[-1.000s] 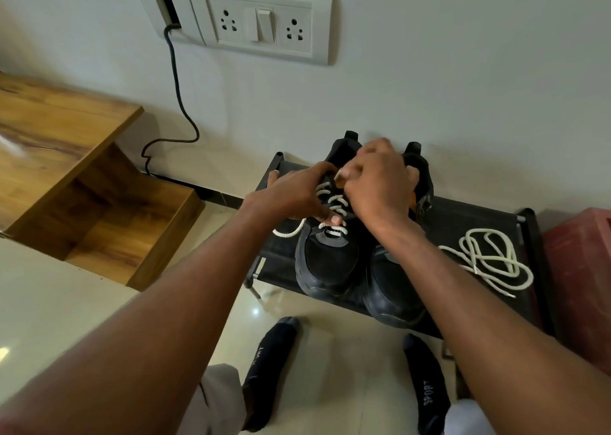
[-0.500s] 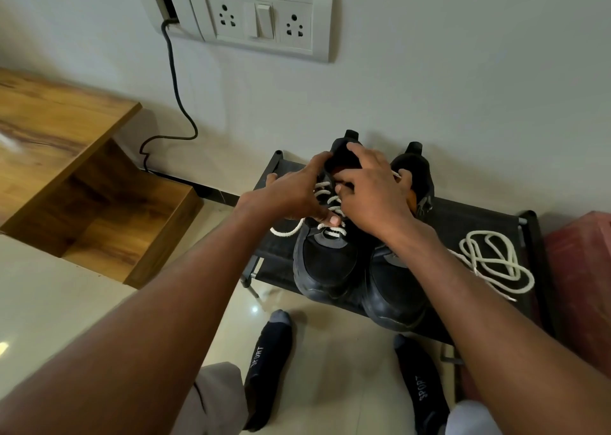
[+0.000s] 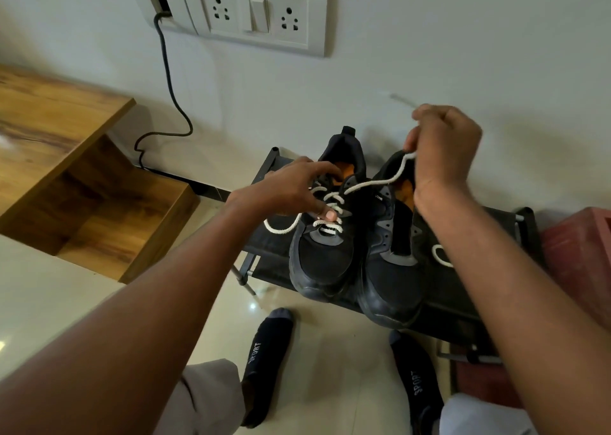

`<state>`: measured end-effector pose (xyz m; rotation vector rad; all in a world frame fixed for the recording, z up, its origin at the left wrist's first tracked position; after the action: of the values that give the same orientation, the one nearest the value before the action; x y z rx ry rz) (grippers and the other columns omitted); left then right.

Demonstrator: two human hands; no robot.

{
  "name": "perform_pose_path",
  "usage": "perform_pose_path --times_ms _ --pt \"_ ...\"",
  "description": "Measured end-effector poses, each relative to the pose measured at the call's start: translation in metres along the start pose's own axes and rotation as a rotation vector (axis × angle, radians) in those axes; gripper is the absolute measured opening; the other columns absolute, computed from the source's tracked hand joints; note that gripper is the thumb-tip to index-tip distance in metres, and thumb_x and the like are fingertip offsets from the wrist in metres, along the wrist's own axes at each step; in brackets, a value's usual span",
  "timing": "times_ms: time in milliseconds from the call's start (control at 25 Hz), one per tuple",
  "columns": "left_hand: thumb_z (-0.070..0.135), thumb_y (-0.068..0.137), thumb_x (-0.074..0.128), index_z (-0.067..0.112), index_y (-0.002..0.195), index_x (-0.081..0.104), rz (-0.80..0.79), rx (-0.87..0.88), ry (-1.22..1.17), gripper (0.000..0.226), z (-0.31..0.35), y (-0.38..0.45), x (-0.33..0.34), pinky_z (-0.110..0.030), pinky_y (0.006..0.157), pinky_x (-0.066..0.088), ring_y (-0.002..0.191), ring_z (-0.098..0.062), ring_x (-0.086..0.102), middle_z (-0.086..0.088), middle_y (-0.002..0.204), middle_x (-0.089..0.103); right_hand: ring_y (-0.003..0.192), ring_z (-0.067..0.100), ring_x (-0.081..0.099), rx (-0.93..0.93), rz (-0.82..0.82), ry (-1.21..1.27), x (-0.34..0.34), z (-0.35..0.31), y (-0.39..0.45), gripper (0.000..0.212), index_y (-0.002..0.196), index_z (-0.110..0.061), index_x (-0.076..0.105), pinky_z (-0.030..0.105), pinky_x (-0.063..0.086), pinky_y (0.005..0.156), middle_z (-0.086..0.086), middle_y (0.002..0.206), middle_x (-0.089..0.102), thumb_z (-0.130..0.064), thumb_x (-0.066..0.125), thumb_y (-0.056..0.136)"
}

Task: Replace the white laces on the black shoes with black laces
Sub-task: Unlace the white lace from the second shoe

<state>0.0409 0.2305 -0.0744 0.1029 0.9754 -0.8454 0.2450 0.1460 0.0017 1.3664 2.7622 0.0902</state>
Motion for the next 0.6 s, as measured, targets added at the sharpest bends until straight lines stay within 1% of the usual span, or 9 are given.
perform_pose_path --times_ms 120,200,280,320,400,440,480,520,600 --pt "0.067 0.077 0.079 0.051 0.126 0.064 0.044 0.0 0.026 0.054 0.005 0.002 -0.002 -0.062 0.117 0.03 0.139 -0.03 0.038 0.001 0.146 0.04 0.04 0.016 0.053 -0.177 -0.248 -0.202 0.006 0.003 -0.027 0.046 0.071 -0.01 0.073 0.028 0.045 0.053 0.003 0.048 0.06 -0.036 0.057 0.105" --pt "0.058 0.083 0.079 0.044 0.123 0.07 0.112 -0.015 0.076 0.043 0.012 -0.002 -0.005 -0.059 0.12 0.023 0.149 -0.031 0.022 0.003 0.159 0.031 0.034 0.02 0.05 -0.223 -0.545 -0.281 0.004 -0.001 -0.037 0.061 0.063 -0.009 0.071 0.026 0.044 0.047 0.008 0.044 0.056 -0.046 0.053 0.108" --pt "0.049 0.083 0.082 0.039 0.117 0.076 0.184 -0.001 0.101 0.036 0.022 -0.004 -0.008 -0.055 0.119 0.024 0.151 -0.028 0.018 0.007 0.161 0.032 0.033 0.018 0.054 -0.286 -0.815 -0.56 -0.003 -0.003 -0.047 0.067 0.059 -0.013 0.07 0.025 0.048 0.051 0.005 0.042 0.058 -0.056 0.05 0.105" --pt "0.046 0.081 0.084 0.036 0.111 0.077 0.214 0.007 0.087 0.033 0.025 -0.004 -0.009 -0.053 0.119 0.026 0.15 -0.026 0.021 0.008 0.159 0.037 0.037 0.013 0.058 -0.342 -0.841 -0.724 -0.008 0.0 -0.049 0.066 0.061 -0.016 0.072 0.025 0.051 0.057 0.001 0.045 0.061 -0.061 0.047 0.104" --pt "0.042 0.076 0.089 0.032 0.1 0.079 0.255 0.016 0.039 0.028 0.026 -0.002 -0.012 -0.05 0.115 0.032 0.145 -0.024 0.029 0.009 0.148 0.049 0.056 0.004 0.065 -0.488 -0.724 -0.876 -0.014 0.005 -0.047 0.05 0.079 -0.024 0.077 0.031 0.057 0.067 -0.008 0.061 0.069 -0.062 0.052 0.101" --pt "0.042 0.074 0.09 0.031 0.095 0.08 0.263 0.02 0.032 0.026 0.026 -0.001 -0.012 -0.049 0.113 0.034 0.141 -0.023 0.033 0.01 0.144 0.052 0.069 0.004 0.067 -0.541 -0.671 -0.865 -0.014 0.005 -0.046 0.038 0.092 -0.027 0.077 0.035 0.058 0.072 -0.011 0.076 0.072 -0.059 0.059 0.099" --pt "0.041 0.073 0.091 0.029 0.091 0.081 0.263 0.027 0.044 0.024 0.027 0.001 -0.011 -0.048 0.11 0.037 0.137 -0.023 0.036 0.01 0.14 0.052 0.084 0.006 0.066 -0.576 -0.653 -0.853 -0.013 0.007 -0.047 0.034 0.104 -0.029 0.075 0.039 0.057 0.08 -0.013 0.092 0.072 -0.059 0.065 0.094" --pt "0.04 0.072 0.092 0.027 0.089 0.082 0.269 0.036 0.055 0.023 0.028 0.002 -0.011 -0.047 0.109 0.038 0.135 -0.023 0.038 0.01 0.139 0.052 0.102 0.01 0.064 -0.593 -0.663 -0.88 -0.009 0.011 -0.048 0.044 0.116 -0.03 0.071 0.042 0.052 0.09 -0.012 0.109 0.07 -0.063 0.069 0.088" --pt "0.037 0.071 0.093 0.025 0.085 0.081 0.309 0.055 0.038 0.021 0.03 0.002 -0.012 -0.043 0.109 0.036 0.135 -0.021 0.036 0.011 0.138 0.05 0.136 0.016 0.048 -0.593 -0.726 -1.055 0.0 0.026 -0.054 0.081 0.142 -0.033 0.054 0.047 0.035 0.105 -0.01 0.143 0.056 -0.079 0.068 0.076"
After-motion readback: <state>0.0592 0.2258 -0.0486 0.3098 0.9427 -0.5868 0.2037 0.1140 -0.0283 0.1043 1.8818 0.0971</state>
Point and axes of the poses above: each hand's wrist, its own y-axis towards the middle knuckle, its own x-axis out of the palm, z = x × y, the point moved 5 cm from there along y, towards the middle knuckle
